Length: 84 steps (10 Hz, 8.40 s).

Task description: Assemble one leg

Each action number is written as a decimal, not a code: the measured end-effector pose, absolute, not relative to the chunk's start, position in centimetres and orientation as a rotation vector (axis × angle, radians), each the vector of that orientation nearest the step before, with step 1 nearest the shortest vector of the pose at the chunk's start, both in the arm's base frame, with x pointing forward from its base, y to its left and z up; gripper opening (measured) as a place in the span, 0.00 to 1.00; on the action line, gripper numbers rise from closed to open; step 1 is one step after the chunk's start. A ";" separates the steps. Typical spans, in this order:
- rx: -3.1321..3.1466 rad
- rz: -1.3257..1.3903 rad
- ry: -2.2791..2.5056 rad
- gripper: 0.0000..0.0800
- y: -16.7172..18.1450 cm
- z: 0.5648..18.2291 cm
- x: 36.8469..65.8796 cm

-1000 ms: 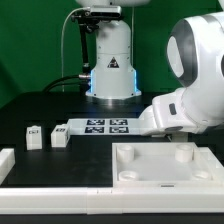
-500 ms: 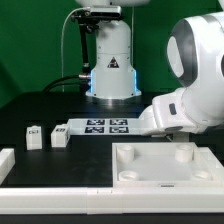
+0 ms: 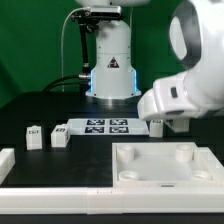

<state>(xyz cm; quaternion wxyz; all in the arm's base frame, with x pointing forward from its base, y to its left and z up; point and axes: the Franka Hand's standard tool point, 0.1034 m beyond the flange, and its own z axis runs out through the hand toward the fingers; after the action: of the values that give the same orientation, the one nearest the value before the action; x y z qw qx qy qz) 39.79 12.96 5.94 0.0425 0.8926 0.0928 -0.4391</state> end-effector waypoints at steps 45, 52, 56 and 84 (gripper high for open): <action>3.022 0.707 0.742 0.36 13.1 9.9 61.4; 2.986 0.747 0.782 0.36 11.9 8.0 63.0; 2.983 0.748 0.783 0.36 11.8 8.3 62.8; 2.934 0.856 0.798 0.81 11.3 8.2 61.8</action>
Offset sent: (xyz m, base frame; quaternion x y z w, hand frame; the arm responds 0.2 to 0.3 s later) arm 0.0000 0.0000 0.0000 0.0000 0.1790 0.0000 0.9838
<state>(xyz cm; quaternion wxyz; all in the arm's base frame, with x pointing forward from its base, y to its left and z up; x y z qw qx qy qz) 61.85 11.27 8.15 -0.0084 0.9288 0.2526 0.2710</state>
